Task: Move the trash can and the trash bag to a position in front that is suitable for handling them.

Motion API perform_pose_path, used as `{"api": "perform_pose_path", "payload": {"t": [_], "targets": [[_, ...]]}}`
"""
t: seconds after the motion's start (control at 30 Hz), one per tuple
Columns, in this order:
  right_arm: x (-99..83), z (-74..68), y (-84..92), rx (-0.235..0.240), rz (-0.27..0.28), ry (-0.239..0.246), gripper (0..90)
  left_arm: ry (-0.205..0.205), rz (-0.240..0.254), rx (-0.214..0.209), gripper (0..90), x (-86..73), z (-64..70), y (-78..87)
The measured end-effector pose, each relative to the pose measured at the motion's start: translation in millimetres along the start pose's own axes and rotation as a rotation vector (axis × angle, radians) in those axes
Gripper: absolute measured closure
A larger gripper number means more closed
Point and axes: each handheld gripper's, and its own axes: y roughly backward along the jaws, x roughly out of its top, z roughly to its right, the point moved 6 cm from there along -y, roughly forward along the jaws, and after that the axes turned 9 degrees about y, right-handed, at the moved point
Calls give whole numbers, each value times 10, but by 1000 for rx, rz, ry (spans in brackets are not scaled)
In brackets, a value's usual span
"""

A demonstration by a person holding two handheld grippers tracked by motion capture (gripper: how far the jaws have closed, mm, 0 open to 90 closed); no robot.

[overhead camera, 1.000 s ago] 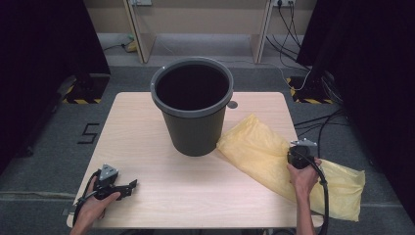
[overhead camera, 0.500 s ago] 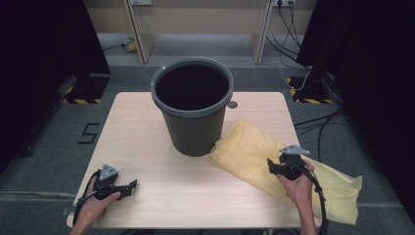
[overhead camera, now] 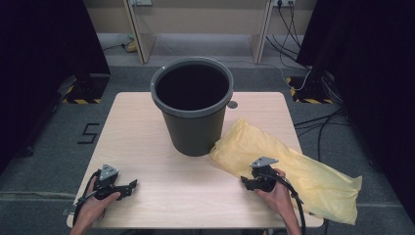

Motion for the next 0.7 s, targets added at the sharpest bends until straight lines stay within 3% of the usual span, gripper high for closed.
{"api": "perform_pose_path", "payload": {"t": [0.1,0.2,0.5,0.7], "targets": [[61,118,-52,-6,9,-21,720,0,0,0,135,0,0,0],[141,260,-133,-45,3,-52,816,0,0,0,135,0,0,0],[481,603,-461,-139,-16,-189,828,0,0,0,134,0,0,0],[693,621,-640,-142,-11,-225,809,-1,-1,0,133,0,0,0]]}}
